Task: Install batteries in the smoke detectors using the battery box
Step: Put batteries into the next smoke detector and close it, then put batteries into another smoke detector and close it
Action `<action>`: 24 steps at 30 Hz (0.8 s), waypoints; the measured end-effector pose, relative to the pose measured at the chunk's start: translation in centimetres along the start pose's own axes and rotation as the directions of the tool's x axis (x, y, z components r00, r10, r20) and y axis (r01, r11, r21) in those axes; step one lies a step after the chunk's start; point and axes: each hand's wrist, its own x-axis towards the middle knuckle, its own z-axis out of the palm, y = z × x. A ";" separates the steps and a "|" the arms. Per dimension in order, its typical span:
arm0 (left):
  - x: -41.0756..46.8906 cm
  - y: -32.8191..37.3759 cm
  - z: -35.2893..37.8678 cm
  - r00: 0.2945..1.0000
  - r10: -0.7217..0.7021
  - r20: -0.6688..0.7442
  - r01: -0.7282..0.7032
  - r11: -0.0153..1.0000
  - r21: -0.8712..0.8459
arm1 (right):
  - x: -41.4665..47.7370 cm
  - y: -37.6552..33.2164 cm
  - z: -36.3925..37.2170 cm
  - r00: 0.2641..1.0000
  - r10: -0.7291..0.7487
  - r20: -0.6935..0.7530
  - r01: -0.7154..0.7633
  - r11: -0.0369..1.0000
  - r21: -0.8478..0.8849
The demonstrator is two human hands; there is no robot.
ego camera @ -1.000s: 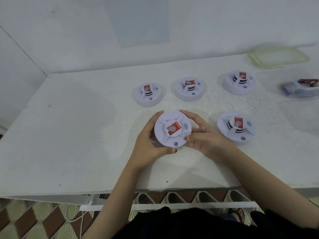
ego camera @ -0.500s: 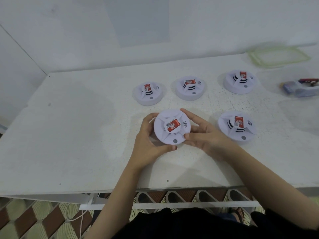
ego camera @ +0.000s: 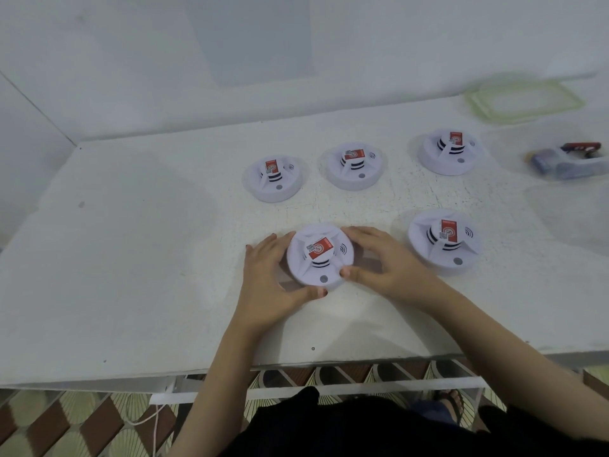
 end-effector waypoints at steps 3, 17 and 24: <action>-0.1 0.7 -0.2 0.999 -0.041 0.035 0.040 0.999 0.021 | -0.4 0.3 0.4 0.999 0.036 -0.024 -0.038 0.998 -0.048; 5.8 10.2 4.1 0.985 0.096 -0.143 -0.115 0.985 -0.130 | 2.5 2.5 -9.7 0.878 0.005 -0.478 -0.035 0.998 -0.055; 8.9 10.8 7.9 0.986 -0.091 0.141 0.090 0.996 0.009 | 6.5 7.8 -15.0 0.829 0.275 -0.487 -0.483 0.791 -0.375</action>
